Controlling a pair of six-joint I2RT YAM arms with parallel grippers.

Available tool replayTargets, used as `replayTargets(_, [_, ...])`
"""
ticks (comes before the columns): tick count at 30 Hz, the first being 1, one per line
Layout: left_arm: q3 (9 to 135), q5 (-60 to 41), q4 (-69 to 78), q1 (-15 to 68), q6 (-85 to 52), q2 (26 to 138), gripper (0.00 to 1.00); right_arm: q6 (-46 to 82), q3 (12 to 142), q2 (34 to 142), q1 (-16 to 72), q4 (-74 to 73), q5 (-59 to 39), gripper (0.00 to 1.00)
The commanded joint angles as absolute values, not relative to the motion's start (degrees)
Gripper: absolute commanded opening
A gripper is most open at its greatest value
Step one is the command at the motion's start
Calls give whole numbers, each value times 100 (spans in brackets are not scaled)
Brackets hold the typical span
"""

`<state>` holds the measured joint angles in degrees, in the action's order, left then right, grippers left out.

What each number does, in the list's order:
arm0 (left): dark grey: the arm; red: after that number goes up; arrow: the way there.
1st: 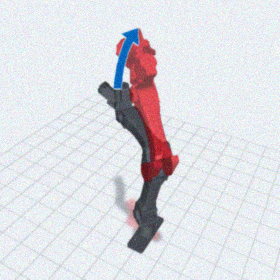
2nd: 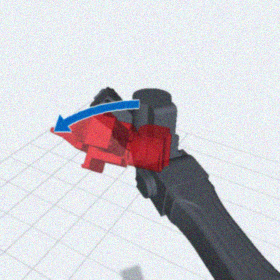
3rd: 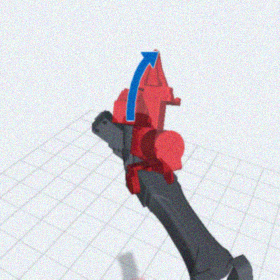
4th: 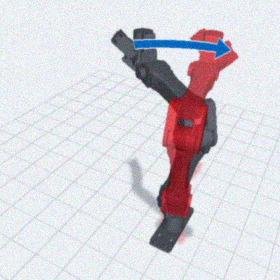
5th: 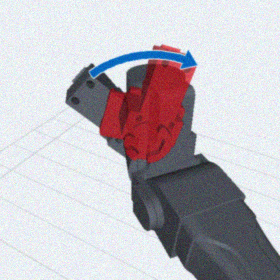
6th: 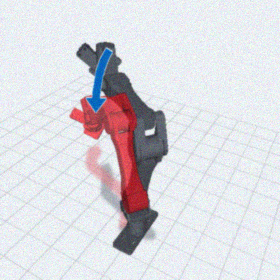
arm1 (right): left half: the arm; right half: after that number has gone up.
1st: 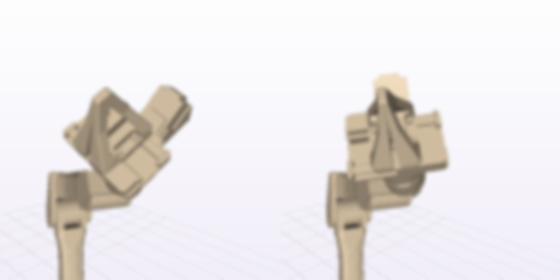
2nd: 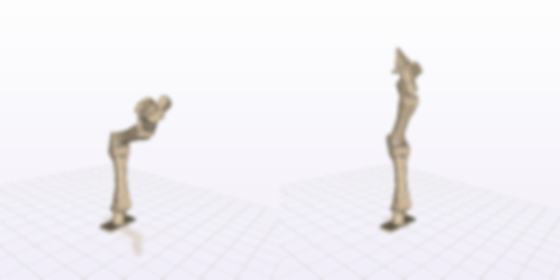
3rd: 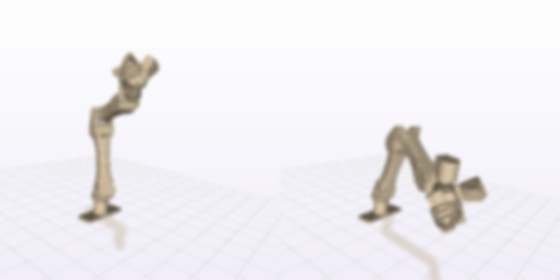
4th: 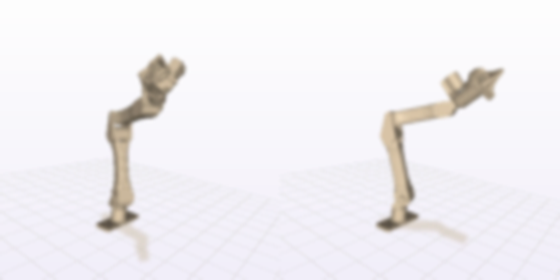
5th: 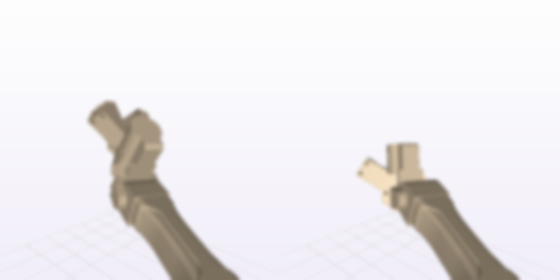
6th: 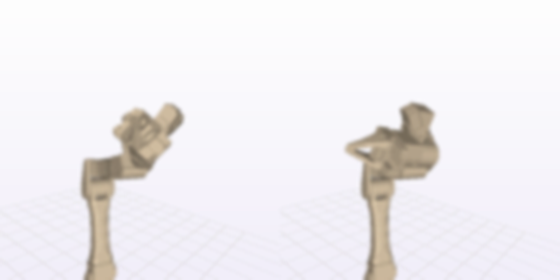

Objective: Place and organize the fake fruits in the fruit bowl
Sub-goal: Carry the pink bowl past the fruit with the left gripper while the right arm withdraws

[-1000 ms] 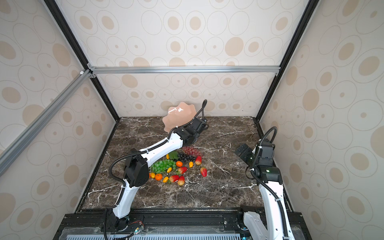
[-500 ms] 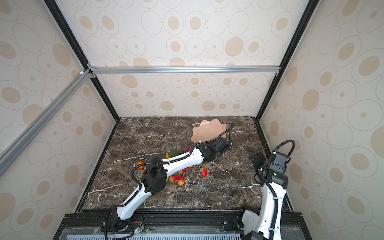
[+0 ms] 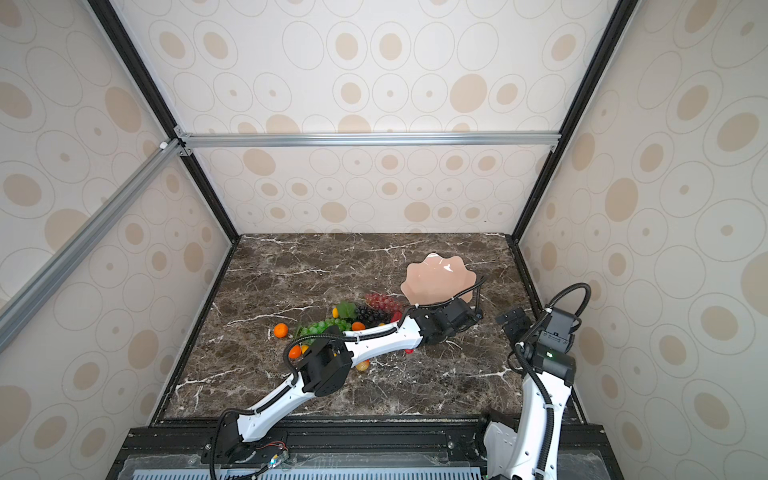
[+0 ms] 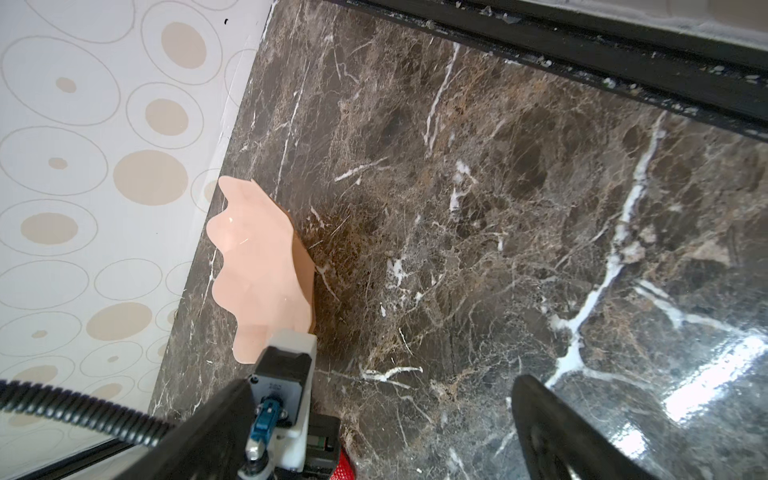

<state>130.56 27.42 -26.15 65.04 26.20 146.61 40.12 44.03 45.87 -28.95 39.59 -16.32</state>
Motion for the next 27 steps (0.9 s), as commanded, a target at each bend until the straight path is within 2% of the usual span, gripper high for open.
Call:
replayTargets(1, [13315,2740,-2524,6607,2823,14795,0,3868,4455,4488,-2919,3767,-2149,100])
replayTargets(4, [13307,2767,-2505,6630,2830,14845,0,3911,4326,4308,-2918,3385,-2590,100])
replayTargets(7, [13321,2817,-2460,6640,2830,14880,0,3847,4357,4263,-2918,3415,-2548,100])
replayTargets(13, [13359,2856,-2435,6658,2820,14916,14,3700,4433,4336,-2918,3563,-2470,100])
replayTargets(23, [13537,2974,-2571,6658,2708,14829,43,3554,4546,4316,-2918,3681,-2311,100])
replayTargets(27, [13563,3032,-2645,6654,2548,14538,50,3439,4715,4279,-2918,3806,-2113,100])
